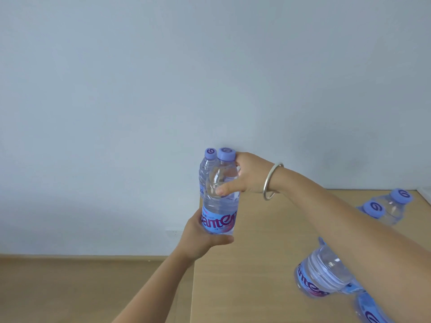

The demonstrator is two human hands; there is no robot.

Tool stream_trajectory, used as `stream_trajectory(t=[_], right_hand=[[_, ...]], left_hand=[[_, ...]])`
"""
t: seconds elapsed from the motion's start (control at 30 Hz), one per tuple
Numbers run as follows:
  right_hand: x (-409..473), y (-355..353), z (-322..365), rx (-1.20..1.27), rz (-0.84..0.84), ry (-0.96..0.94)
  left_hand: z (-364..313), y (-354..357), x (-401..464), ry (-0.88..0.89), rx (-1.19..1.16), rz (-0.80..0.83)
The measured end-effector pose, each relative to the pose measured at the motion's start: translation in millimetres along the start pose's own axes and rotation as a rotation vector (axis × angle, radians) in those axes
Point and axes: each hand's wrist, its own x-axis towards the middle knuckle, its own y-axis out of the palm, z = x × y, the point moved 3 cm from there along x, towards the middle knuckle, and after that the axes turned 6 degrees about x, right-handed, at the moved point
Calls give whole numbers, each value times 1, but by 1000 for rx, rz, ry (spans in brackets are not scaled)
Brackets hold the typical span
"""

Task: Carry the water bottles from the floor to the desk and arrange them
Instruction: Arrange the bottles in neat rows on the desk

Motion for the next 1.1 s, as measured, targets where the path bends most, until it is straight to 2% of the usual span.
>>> stream_trajectory(t=[0.43, 0.8, 1.1], right_hand=[[26, 50, -56, -73, -153, 85], [49, 66, -72, -165, -224, 113], [58, 58, -74, -85, -266, 115]], left_hand=[[51, -12, 27, -90, 224, -158], [72, -18, 58, -112, 238, -162], [72, -24, 80, -94, 253, -131]])
